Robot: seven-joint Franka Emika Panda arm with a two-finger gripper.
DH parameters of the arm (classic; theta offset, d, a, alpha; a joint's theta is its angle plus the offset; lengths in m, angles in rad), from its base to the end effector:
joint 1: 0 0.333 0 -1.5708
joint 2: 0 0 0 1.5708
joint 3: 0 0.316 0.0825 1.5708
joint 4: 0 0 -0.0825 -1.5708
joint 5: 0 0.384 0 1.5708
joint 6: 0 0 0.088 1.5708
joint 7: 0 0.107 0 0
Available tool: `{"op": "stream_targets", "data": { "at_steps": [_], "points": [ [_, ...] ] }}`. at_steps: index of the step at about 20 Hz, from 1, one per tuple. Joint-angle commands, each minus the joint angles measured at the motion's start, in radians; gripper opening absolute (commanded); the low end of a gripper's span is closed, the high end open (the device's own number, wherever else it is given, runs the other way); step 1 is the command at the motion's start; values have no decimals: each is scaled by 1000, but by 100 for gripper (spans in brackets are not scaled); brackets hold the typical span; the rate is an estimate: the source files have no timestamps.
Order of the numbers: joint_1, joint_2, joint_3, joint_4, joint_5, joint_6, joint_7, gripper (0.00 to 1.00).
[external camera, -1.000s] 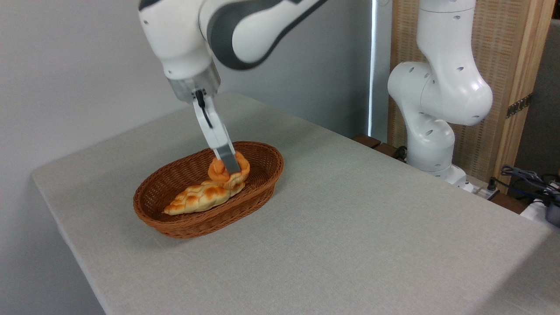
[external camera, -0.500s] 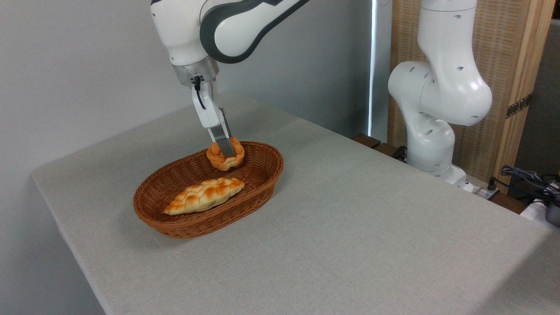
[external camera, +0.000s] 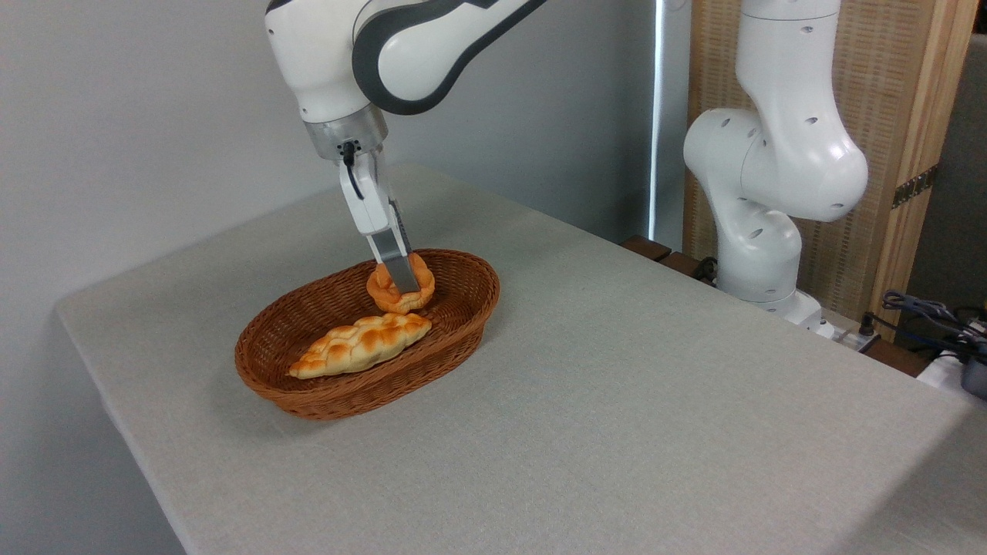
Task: Put bread into the basket
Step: 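Lower the roll into the basket beside the pastry and release it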
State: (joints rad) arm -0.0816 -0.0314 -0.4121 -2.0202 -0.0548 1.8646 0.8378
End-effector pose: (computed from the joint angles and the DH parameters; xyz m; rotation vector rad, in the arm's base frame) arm 0.4653 -0.2568 0.4525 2.4384 -1.8756 -0.1820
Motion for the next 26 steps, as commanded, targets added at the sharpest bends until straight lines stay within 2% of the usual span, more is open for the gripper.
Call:
{"op": "stream_targets", "data": {
  "at_steps": [1,4,6,8,10,12,13,17,20,23,25,26],
  "points": [
    [-3,-13,7,-6,9,10,7,100],
    [0,-24,19,0,9,8,7,100],
    [0,-25,30,8,36,7,6,100],
    [0,-25,35,27,35,8,6,100],
    [2,-24,71,69,20,7,-2,100],
    [3,-24,104,116,-40,-5,-9,100],
    [22,-21,111,142,-58,-22,-14,100],
    [34,-13,140,208,-74,-68,-19,100],
    [36,-10,168,239,-109,-91,-49,100],
    [34,7,182,299,-96,-133,-120,100],
    [30,13,209,323,-74,-145,-164,100],
    [19,25,232,354,-45,-165,-184,100]
  ]
}}
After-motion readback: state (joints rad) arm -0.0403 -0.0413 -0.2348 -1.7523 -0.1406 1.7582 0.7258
